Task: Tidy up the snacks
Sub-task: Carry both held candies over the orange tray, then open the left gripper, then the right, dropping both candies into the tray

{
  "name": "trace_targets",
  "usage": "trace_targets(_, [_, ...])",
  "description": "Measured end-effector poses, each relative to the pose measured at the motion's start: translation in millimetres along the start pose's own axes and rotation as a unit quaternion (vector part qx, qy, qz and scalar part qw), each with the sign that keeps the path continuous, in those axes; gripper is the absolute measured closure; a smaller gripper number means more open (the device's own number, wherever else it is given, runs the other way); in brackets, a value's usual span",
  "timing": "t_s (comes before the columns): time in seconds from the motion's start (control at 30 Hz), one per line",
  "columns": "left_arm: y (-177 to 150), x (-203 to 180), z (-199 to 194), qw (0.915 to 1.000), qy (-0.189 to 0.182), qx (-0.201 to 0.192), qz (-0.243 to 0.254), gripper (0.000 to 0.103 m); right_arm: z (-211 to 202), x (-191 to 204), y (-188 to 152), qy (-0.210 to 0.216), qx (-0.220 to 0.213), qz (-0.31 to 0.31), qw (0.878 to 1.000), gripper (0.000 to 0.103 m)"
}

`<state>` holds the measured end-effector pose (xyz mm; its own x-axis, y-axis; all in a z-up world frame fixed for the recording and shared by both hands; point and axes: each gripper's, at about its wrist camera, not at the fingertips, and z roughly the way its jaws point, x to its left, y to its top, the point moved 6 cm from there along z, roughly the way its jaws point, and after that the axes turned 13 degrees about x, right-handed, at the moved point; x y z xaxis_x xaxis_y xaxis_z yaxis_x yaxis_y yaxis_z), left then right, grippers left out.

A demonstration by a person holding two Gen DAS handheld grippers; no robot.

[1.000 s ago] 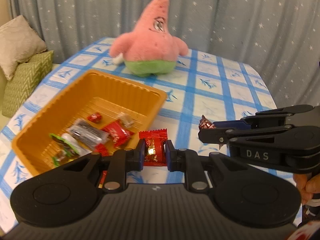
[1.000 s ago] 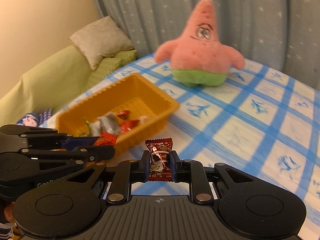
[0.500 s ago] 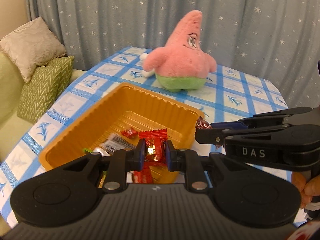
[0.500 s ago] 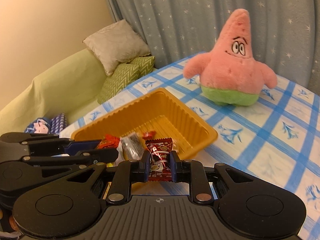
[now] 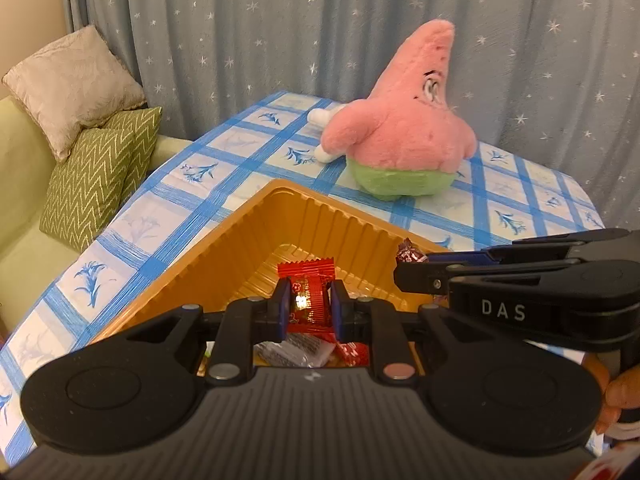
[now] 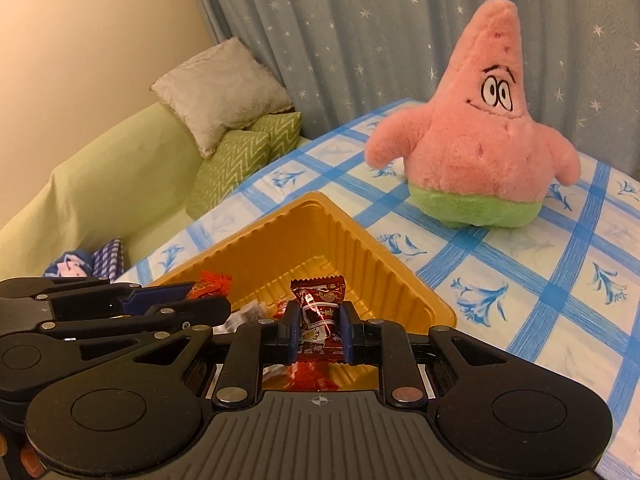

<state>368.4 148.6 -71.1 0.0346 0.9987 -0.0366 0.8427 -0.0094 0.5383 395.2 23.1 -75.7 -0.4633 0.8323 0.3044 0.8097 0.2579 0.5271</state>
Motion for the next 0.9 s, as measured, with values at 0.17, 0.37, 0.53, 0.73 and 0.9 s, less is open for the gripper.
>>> trace_targets(0.17, [11.7, 2.0, 17.5, 1.0000, -0.004, 0.003, -0.002, 0.085, 13.1, -7.5, 9.4, -0.005, 0.006, 0.005, 1.000, 0.082])
trace_targets(0.37, [20.8, 1.3, 35.0, 0.9999, -0.001, 0.012, 0.002, 0.085, 23.1, -19.2, 15.1, -0.010, 0.011, 0.019, 1.000, 0.082])
trace_targets(0.53, [23.6, 1.5, 45.6, 0.9998, 0.000, 0.020, 0.004, 0.084, 26.7, -23.8, 17.8, -0.012, 0.013, 0.025, 1.000, 0.082])
trace_targets(0.73, [24.2, 3.9, 51.5, 0.9997, 0.002, 0.025, 0.001, 0.084, 26.3, -24.8, 20.0, -0.012, 0.010, 0.030, 0.999, 0.082])
trace_targets(0.9, [16.4, 12.5, 45.6, 0.9996, -0.005, 0.027, -0.012, 0.080, 23.1, -23.4, 19.0, -0.007, 0.007, 0.032, 0.999, 0.082])
